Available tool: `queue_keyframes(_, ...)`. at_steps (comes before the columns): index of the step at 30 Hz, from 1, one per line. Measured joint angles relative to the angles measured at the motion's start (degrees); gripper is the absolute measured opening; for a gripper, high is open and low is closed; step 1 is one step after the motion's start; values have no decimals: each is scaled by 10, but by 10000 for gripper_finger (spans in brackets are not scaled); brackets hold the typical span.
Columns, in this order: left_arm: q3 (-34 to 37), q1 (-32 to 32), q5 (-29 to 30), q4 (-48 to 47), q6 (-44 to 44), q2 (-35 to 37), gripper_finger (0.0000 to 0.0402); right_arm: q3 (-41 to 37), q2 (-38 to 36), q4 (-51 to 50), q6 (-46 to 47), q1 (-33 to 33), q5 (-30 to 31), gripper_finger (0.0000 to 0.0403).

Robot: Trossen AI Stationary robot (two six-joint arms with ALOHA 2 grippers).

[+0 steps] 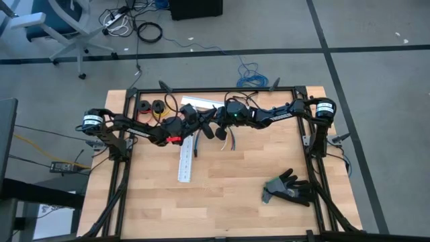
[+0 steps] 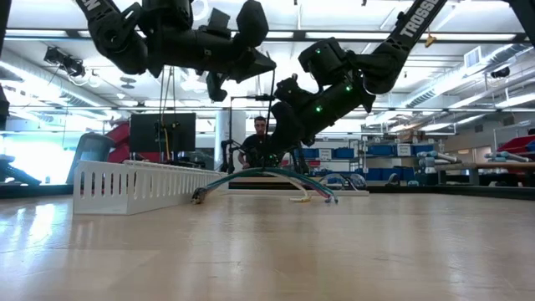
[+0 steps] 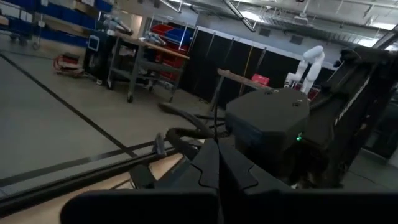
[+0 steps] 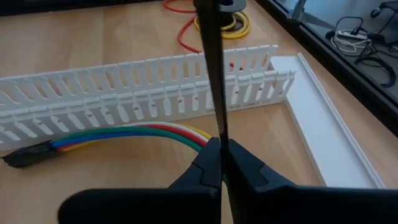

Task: Ziptie cables
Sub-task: Wrap the black zip tie on the cables

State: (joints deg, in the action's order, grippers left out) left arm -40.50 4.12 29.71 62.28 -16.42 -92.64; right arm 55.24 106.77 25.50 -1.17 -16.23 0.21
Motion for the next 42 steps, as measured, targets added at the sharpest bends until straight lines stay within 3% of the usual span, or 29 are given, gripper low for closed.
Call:
queue_keyframes(21, -5, 33, 1, 34, 59, 26, 0, 2, -3, -85, 1, 0, 2, 0)
queue_keyframes(32, -5, 35, 53, 2, 116, 64, 0, -17, -2, -87, 15, 0, -2, 0)
queue_keyframes(42, -9, 49, 67, 7, 119, 73, 0, -56, 2, -103, 31, 1, -5, 0)
